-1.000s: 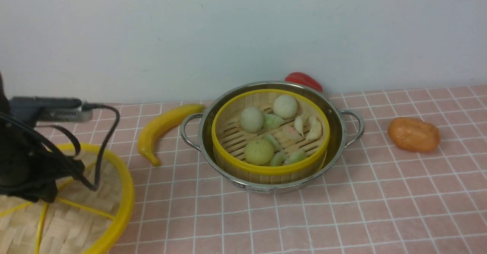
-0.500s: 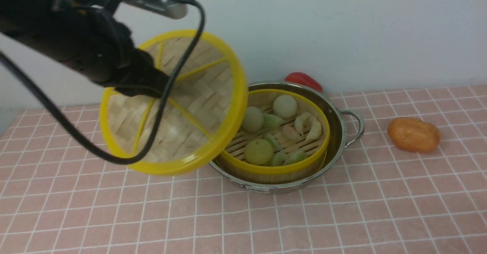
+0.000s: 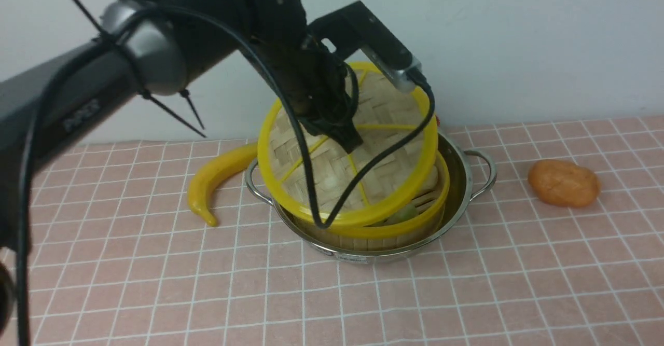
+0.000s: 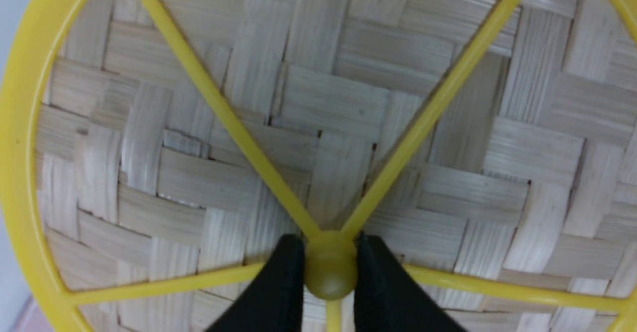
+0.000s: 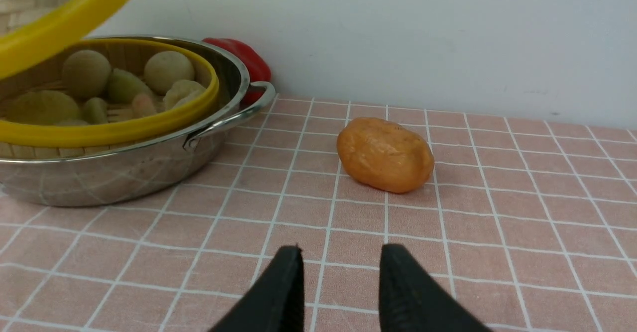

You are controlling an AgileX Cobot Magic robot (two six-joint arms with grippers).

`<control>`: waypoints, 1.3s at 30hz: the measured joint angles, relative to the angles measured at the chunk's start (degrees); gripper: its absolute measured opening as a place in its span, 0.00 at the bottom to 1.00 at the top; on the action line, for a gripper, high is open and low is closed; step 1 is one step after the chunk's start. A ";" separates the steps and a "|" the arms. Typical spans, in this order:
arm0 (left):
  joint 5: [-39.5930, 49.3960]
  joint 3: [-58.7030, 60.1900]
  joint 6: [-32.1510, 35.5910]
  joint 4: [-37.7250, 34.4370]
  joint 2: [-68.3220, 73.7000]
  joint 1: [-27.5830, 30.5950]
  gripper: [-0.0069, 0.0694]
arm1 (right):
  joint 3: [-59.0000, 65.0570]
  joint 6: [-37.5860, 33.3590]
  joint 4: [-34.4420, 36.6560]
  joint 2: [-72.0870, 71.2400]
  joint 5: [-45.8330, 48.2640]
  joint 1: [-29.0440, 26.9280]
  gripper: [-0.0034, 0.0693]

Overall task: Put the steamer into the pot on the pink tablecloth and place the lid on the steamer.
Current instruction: 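Place the yellow bamboo steamer lid onto the steamer in the pot with the left gripper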

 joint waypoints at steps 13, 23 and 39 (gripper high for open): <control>-3.32 -2.23 -0.13 2.68 4.53 -1.36 0.25 | 0.00 0.00 0.00 0.00 0.00 0.00 0.38; -3.55 -2.23 -0.13 2.90 6.50 -1.36 0.25 | 0.00 0.00 0.00 0.00 0.00 0.00 0.38; -8.71 -2.27 2.86 2.93 7.38 -1.40 0.25 | 0.00 0.00 0.00 0.00 0.00 0.00 0.38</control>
